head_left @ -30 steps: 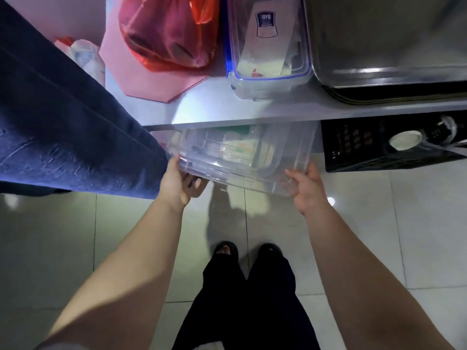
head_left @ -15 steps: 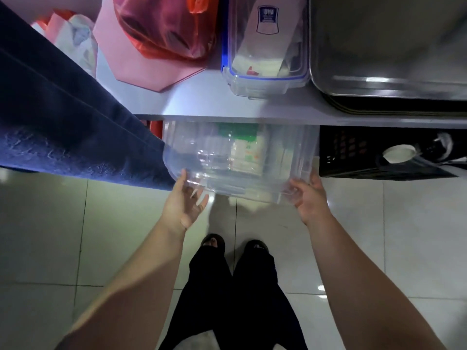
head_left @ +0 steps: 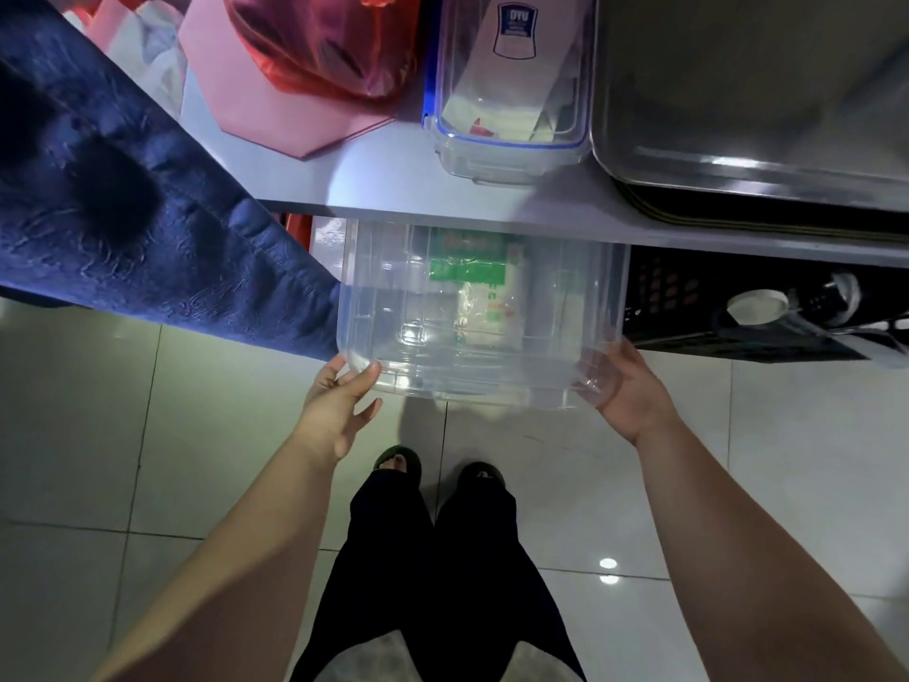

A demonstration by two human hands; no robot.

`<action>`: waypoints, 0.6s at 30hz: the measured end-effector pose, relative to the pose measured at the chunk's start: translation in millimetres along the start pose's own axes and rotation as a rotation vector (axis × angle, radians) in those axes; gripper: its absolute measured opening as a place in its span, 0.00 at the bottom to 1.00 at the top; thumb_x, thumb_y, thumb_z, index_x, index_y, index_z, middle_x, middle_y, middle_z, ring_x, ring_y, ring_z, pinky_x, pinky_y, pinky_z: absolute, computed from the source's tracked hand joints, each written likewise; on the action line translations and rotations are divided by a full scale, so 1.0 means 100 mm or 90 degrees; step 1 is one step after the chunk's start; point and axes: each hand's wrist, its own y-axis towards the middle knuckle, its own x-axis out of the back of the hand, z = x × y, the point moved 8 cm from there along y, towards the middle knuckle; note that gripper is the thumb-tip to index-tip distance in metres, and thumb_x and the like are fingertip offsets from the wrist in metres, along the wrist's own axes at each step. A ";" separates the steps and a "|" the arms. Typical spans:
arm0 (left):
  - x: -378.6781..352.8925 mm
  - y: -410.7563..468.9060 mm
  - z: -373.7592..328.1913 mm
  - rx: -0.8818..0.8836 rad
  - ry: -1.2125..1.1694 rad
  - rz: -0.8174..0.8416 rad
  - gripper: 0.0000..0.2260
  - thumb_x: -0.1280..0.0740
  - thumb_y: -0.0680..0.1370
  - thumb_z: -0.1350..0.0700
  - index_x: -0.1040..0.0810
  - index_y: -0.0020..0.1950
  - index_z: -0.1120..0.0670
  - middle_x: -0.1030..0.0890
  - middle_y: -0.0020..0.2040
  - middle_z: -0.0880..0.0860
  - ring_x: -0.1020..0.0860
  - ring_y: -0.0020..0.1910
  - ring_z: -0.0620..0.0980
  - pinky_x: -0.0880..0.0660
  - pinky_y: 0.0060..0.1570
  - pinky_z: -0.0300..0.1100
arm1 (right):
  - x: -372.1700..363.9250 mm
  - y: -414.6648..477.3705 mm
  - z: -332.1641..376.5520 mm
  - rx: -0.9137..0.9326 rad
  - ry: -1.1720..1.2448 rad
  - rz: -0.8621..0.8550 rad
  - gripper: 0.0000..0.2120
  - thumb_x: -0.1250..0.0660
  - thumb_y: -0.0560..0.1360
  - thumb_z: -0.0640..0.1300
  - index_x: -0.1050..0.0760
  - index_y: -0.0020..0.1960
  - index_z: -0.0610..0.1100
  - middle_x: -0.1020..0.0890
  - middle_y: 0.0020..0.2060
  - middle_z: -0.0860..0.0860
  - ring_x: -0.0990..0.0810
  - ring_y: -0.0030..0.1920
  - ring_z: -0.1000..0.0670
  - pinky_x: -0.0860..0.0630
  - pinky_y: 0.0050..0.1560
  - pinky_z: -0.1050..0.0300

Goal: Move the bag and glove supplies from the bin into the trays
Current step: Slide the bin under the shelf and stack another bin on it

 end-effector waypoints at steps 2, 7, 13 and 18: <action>0.03 0.00 -0.03 -0.003 0.017 -0.013 0.21 0.27 0.73 0.60 0.27 0.64 0.51 0.19 0.60 0.54 0.23 0.62 0.50 0.25 0.58 0.52 | 0.02 0.04 -0.04 -0.014 -0.020 -0.017 0.08 0.38 0.78 0.42 0.23 0.56 0.49 0.19 0.45 0.47 0.18 0.44 0.48 0.20 0.38 0.53; 0.04 -0.02 -0.02 -0.002 0.021 -0.024 0.23 0.27 0.73 0.57 0.27 0.67 0.53 0.18 0.58 0.53 0.24 0.64 0.52 0.25 0.60 0.55 | 0.00 0.03 -0.03 -0.009 -0.006 -0.035 0.08 0.33 0.74 0.45 0.22 0.52 0.48 0.20 0.45 0.47 0.18 0.39 0.49 0.20 0.37 0.56; 0.03 -0.04 -0.13 -0.066 0.080 -0.069 0.31 0.28 0.74 0.60 0.36 0.71 0.43 0.20 0.56 0.53 0.21 0.58 0.51 0.22 0.54 0.53 | -0.01 -0.06 0.06 0.130 -0.221 -0.145 0.30 0.26 0.71 0.42 0.33 0.70 0.50 0.19 0.53 0.47 0.18 0.43 0.48 0.19 0.45 0.50; 0.00 0.00 -0.32 -0.110 0.066 -0.106 0.25 0.26 0.72 0.60 0.28 0.66 0.46 0.21 0.60 0.52 0.20 0.55 0.52 0.19 0.47 0.52 | -0.07 -0.16 0.15 0.191 -0.226 -0.178 0.24 0.31 0.75 0.41 0.31 0.68 0.58 0.22 0.60 0.50 0.20 0.54 0.53 0.21 0.52 0.54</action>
